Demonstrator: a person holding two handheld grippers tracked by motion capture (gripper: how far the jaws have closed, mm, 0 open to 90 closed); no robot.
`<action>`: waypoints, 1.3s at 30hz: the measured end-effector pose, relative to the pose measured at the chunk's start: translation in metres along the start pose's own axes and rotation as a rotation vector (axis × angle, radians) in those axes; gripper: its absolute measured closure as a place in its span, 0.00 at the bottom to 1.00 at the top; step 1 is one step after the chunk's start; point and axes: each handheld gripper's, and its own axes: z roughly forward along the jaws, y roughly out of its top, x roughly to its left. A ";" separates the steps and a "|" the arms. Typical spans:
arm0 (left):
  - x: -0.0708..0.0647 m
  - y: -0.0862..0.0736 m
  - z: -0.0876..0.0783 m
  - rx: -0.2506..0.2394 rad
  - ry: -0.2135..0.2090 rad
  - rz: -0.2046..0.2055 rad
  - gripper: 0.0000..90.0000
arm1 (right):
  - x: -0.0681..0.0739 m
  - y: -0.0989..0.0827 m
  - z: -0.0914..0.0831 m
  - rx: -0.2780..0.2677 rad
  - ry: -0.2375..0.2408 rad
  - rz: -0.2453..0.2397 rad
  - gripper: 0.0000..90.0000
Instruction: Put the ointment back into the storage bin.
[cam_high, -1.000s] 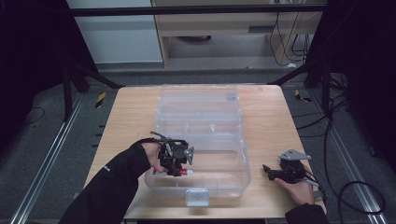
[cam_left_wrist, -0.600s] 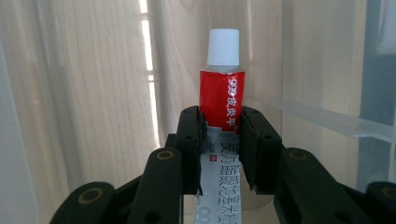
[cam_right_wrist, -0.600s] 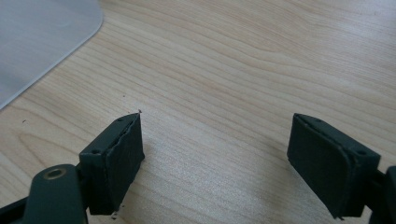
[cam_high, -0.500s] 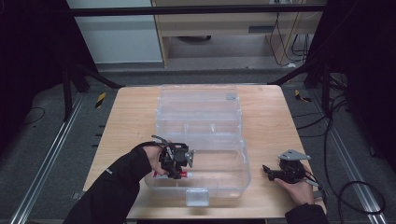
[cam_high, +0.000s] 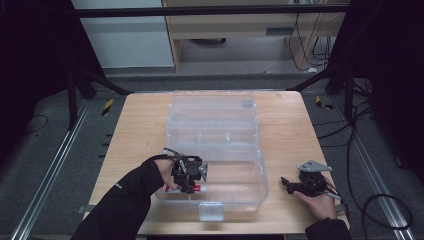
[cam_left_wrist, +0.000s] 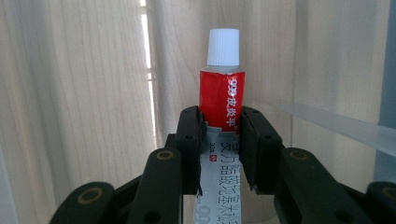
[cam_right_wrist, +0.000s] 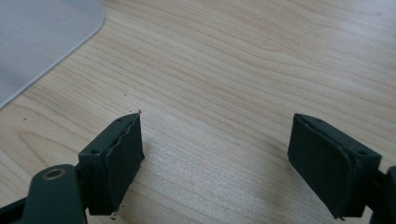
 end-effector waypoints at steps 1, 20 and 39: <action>-0.002 0.000 0.001 0.008 -0.002 -0.020 0.78 | 0.000 0.000 0.000 0.000 0.002 0.001 0.20; 0.001 -0.001 0.004 0.019 0.002 0.031 0.79 | 0.000 0.000 0.000 0.002 0.008 0.006 0.20; -0.016 -0.037 -0.063 -0.381 0.142 -0.125 0.57 | 0.000 0.000 -0.001 0.005 0.001 0.015 0.19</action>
